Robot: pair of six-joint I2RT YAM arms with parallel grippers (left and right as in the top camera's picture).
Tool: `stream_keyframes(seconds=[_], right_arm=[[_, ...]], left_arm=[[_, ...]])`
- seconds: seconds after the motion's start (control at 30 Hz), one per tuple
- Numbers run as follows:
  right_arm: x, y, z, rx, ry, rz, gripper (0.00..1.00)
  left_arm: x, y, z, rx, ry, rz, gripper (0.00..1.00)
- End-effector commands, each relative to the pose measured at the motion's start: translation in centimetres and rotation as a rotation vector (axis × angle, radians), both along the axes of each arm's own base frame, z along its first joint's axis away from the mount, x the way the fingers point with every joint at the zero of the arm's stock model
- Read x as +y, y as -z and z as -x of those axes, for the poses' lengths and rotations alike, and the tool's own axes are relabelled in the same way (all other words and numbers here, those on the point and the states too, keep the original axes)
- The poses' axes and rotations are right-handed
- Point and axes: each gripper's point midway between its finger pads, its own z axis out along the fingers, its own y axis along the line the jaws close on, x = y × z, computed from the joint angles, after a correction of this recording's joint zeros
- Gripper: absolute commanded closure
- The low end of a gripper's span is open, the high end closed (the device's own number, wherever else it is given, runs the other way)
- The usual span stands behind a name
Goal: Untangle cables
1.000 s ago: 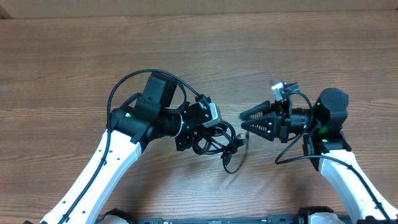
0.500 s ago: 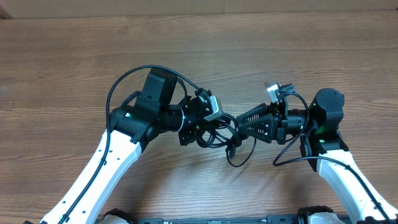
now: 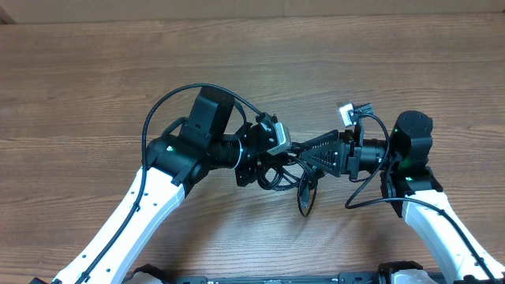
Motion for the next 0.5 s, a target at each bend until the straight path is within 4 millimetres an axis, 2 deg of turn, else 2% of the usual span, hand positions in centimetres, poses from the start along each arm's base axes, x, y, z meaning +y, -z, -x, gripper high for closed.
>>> stream_keyframes(seconds=[0.0,0.17,0.47], right_arm=[[0.0,0.8,-1.4,-0.014,0.08,0.042,0.57],[-0.3,2.0,-1.8,0.016,0.119,0.074,0.57],[-0.2,2.3,-1.8,0.032,0.125,0.081,0.57]], left_arm=[[-1.3,-1.8,1.6,0.006,0.082,0.08,0.96],[-1.3,-1.8,1.6,0.006,0.08,0.08,0.96],[-1.7,-2.5,1.3,-0.005,0.079,0.112,0.96]])
